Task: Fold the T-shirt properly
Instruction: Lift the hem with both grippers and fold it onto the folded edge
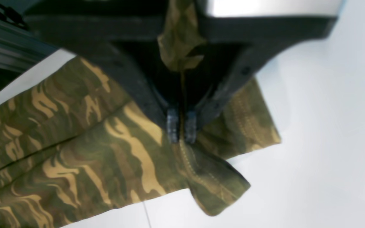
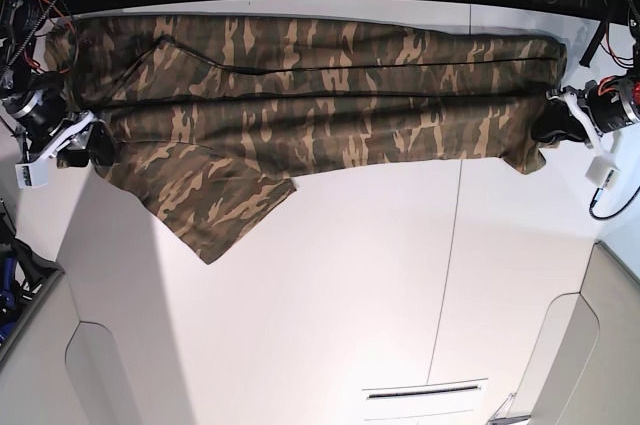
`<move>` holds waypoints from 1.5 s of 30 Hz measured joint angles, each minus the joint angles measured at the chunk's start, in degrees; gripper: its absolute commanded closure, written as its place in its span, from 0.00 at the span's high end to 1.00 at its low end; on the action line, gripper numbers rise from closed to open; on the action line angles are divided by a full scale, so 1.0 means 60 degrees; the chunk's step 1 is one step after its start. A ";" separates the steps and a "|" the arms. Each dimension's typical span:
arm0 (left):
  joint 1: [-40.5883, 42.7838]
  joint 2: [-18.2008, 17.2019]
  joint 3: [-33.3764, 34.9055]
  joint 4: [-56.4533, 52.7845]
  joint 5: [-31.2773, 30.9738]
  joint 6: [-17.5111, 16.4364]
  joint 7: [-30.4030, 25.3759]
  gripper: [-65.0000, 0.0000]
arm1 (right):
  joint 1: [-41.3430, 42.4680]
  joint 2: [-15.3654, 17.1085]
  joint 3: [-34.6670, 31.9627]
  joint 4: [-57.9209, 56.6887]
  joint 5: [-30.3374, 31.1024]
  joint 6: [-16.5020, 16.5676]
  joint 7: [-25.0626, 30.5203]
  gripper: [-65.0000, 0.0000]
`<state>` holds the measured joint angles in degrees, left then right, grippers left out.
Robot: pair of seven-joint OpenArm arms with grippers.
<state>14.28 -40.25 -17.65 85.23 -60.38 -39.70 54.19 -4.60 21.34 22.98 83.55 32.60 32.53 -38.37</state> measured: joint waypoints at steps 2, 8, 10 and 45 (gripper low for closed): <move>-0.0004 -0.0022 -0.0007 0.0000 -0.0015 0.0004 0.0000 0.00 | 0.0288 -0.0142 0.0025 -0.0004 -0.0463 -0.0113 0.0109 0.48; -0.0004 -0.0036 -0.0007 0.0000 -0.0018 0.0004 0.0000 0.00 | 0.1392 -0.0903 0.0033 -0.0277 -0.1421 -0.0404 0.0288 0.48; -0.0004 -0.0033 -0.0007 0.0000 -0.0022 0.0000 0.0000 0.00 | 0.1767 -0.1107 0.0036 -0.0878 -0.1705 -0.0444 0.0590 0.48; 0.0000 -0.0120 -0.0011 0.0058 -0.0339 0.0000 0.0004 0.00 | 0.2889 -0.2452 -0.1894 -0.0583 -0.0692 -0.0204 -0.2849 0.00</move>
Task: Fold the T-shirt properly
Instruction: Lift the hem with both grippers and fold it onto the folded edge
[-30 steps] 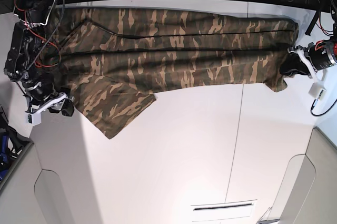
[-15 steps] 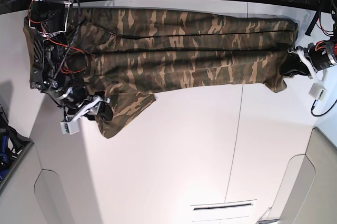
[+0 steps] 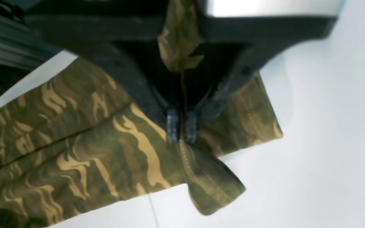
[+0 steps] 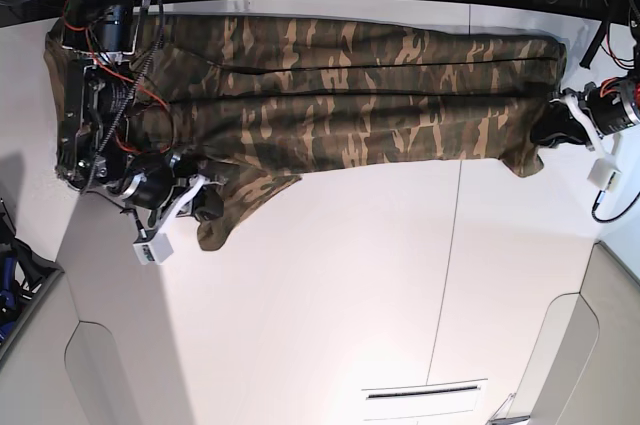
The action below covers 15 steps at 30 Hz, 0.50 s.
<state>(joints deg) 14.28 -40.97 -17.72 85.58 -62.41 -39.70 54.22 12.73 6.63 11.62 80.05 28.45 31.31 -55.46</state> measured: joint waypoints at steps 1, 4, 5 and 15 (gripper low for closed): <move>-0.0004 -0.0033 -0.0058 0.0080 -0.0011 0.0000 0.0084 0.00 | -0.0164 0.0004 0.0175 0.0601 0.0182 -0.0011 -0.0178 0.00; 0.0000 -0.0051 -0.0423 0.0437 -0.0076 0.0004 0.0605 0.00 | -0.0914 0.0219 0.0528 0.1956 0.0812 -0.0066 -0.0557 0.00; 0.0000 -0.0055 -0.0557 0.0561 -0.0149 0.0004 0.0820 0.00 | -0.1315 0.0295 0.0670 0.2306 0.1024 -0.0106 -0.0583 0.00; 0.0907 -0.0076 -0.1690 0.1559 -0.0812 0.0000 0.1494 0.00 | -0.4557 0.0270 0.2503 0.5253 0.2164 0.0175 -0.0670 0.00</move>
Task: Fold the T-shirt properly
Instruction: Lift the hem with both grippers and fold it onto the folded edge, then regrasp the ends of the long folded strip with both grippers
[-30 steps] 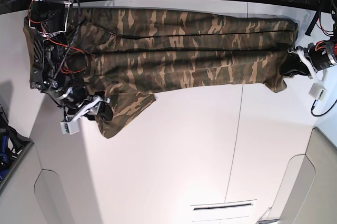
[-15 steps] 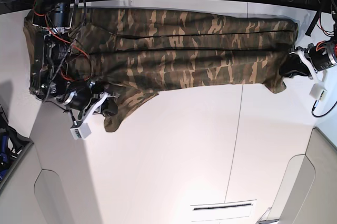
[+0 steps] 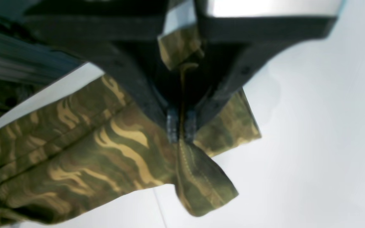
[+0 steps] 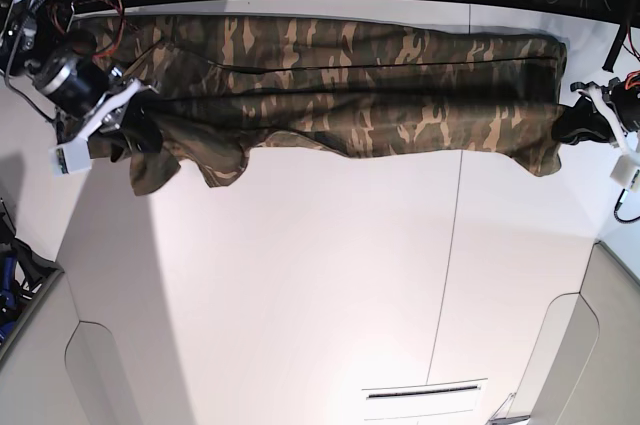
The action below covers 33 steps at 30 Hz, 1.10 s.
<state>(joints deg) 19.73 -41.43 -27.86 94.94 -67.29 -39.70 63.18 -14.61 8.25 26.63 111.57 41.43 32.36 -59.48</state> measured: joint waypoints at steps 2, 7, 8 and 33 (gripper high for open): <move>0.0117 -0.0004 -0.0149 0.0106 -0.0062 0.0000 -0.0029 0.00 | -0.0466 -0.0004 0.0299 0.0284 0.0153 0.0073 -0.0098 0.00; 0.0350 0.0000 -0.0175 0.0113 -0.0069 0.0000 0.0062 0.00 | -0.1086 -0.0004 0.0765 0.0470 0.0229 0.0076 0.0047 0.00; 0.0372 0.0000 -0.0175 0.0113 -0.0040 0.0000 0.0160 0.00 | -0.1242 -0.0004 0.0801 0.0466 0.0189 0.0076 0.0120 0.00; 0.0707 0.0186 -0.1508 0.0113 -0.0229 0.0000 0.0146 0.36 | -0.1621 -0.0055 0.0820 0.1749 -0.0619 -0.0200 0.0947 0.39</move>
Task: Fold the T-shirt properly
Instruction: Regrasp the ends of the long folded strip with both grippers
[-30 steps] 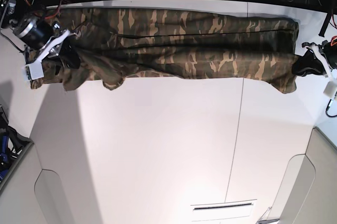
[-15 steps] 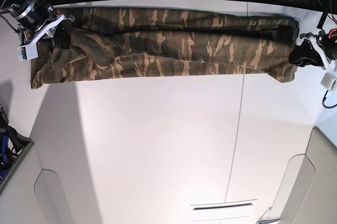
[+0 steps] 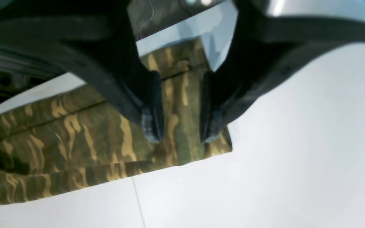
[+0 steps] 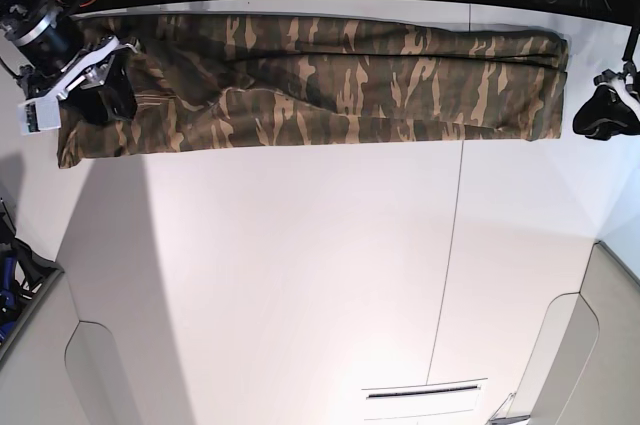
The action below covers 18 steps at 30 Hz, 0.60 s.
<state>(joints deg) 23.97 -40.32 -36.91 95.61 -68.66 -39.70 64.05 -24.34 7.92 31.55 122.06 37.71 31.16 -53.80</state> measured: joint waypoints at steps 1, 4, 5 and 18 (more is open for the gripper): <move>0.0029 0.0000 -0.0051 0.0000 -0.0011 0.0000 0.0007 0.39 | 0.0007 -0.0036 0.0000 0.0146 0.0098 0.0015 0.0018 0.38; 0.0215 0.0033 -0.0051 0.0000 -0.0062 0.0000 -0.0040 0.52 | 0.0106 -0.0401 0.0011 0.0277 0.0069 0.0018 0.0080 0.23; 0.0270 0.0106 -0.0058 0.0000 -0.0051 0.0000 -0.0066 0.54 | 0.0168 -0.0586 0.0015 0.0197 -0.0004 0.0018 0.0080 0.15; 0.0364 0.1260 -0.0058 -0.1468 0.0430 0.0004 -0.1013 0.66 | 0.0197 -0.0601 -0.0015 -0.3938 -0.1319 0.0273 0.2004 0.00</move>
<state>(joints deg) 26.15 -32.75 -37.26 86.80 -66.08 -39.68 57.98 -23.16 4.32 31.46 98.43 29.80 32.80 -41.78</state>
